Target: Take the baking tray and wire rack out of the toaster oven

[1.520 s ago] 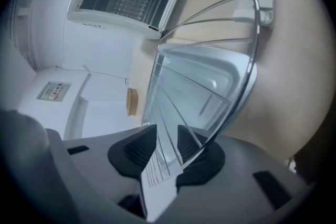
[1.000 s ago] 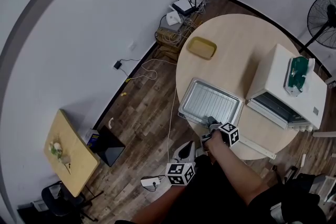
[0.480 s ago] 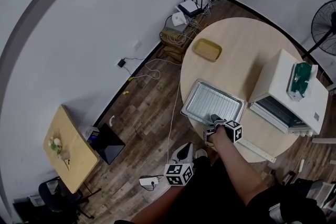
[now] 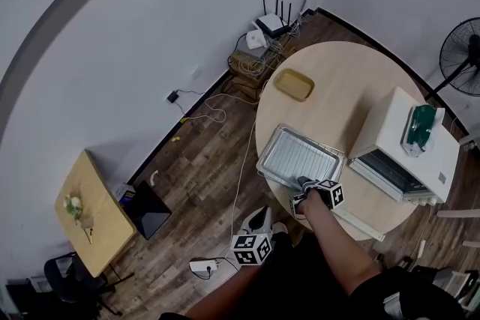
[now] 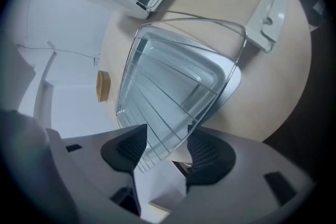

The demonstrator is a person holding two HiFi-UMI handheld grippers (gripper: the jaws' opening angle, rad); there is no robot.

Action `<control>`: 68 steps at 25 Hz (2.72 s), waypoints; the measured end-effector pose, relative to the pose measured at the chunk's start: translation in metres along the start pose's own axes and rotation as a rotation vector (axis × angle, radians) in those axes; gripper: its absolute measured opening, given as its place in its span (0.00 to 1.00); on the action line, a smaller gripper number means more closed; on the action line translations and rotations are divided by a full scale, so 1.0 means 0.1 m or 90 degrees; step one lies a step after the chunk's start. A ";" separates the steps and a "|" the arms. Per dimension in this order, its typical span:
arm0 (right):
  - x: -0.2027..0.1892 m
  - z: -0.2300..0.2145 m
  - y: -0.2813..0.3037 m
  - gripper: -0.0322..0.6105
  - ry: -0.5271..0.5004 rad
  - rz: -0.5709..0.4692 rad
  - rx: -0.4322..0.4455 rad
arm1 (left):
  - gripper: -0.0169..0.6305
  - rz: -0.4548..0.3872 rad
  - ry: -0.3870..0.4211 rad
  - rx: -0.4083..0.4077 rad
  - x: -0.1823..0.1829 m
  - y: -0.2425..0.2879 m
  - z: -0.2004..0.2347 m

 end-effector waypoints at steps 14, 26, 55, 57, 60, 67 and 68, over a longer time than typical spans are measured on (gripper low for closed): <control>-0.11 -0.17 -0.16 0.40 -0.080 0.071 0.006 | 0.05 -0.009 -0.019 0.022 -0.16 -0.14 -0.10; -0.20 0.11 0.14 0.39 -0.163 0.133 0.114 | 0.05 -0.011 -0.013 0.041 -0.29 -0.29 -0.01; 0.88 -0.29 -3.59 0.16 -0.785 -0.187 0.239 | 0.05 -0.127 0.176 -0.180 0.11 -0.52 -1.28; 0.98 -0.46 -3.95 0.05 -0.807 -0.230 0.219 | 0.05 -0.152 0.237 -0.205 0.09 -0.73 -1.62; 1.10 -0.75 -4.51 0.05 -0.814 -0.285 0.213 | 0.05 -0.195 0.304 -0.239 0.01 -1.10 -2.15; 1.21 -1.42 -5.64 0.05 -0.851 -0.382 0.258 | 0.05 -0.213 0.343 -0.244 -0.65 -2.04 -2.92; 1.19 -1.53 -5.77 0.05 -0.872 -0.388 0.243 | 0.05 -0.212 0.353 -0.240 -0.80 -2.18 -2.98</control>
Point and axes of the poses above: the fingertips, and each gripper's own axes: y forward along the fingers, z to its left, x out of its top, the point moved 5 cm from there along -y, backward along the fingers, and after that the axes turned 6 degrees about x, right-handed, at the moved point
